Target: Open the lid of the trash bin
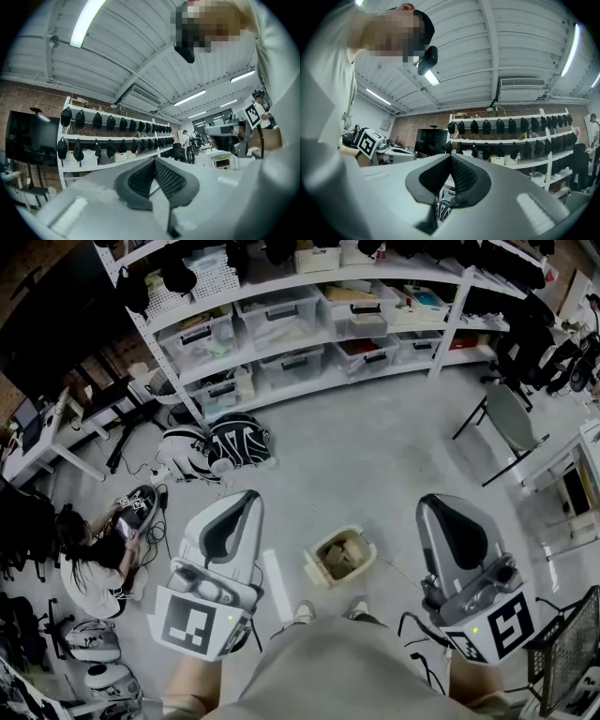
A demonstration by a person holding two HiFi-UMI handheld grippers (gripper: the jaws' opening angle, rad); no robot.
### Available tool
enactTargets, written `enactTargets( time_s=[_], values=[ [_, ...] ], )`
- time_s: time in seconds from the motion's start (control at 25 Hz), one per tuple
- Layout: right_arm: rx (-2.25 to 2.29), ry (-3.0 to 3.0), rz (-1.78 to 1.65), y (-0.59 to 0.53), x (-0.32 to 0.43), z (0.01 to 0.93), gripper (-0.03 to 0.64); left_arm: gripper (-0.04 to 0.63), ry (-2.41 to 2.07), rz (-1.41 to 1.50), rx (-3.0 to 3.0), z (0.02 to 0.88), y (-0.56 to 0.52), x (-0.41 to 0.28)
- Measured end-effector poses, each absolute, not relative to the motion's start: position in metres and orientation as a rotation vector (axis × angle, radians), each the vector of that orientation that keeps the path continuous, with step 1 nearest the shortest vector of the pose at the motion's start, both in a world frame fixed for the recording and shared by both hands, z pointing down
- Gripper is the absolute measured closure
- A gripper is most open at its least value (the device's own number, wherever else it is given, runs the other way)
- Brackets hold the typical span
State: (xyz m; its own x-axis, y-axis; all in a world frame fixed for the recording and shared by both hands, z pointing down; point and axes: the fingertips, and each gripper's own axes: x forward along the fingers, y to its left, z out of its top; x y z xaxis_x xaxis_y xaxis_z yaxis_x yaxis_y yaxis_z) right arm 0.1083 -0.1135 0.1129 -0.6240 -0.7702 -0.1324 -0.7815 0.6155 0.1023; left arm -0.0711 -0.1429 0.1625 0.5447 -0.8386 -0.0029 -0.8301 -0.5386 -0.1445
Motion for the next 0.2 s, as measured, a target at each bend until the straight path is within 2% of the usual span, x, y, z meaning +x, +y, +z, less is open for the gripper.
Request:
enactTargets(
  time_s=[0.2],
  values=[
    [-1.340, 2.757, 0.240, -0.1157, 0.1081, 0.1158, 0.614, 0.594, 1.440, -0.076, -2.636, 0.1616, -0.1427, -0.0761]
  ],
)
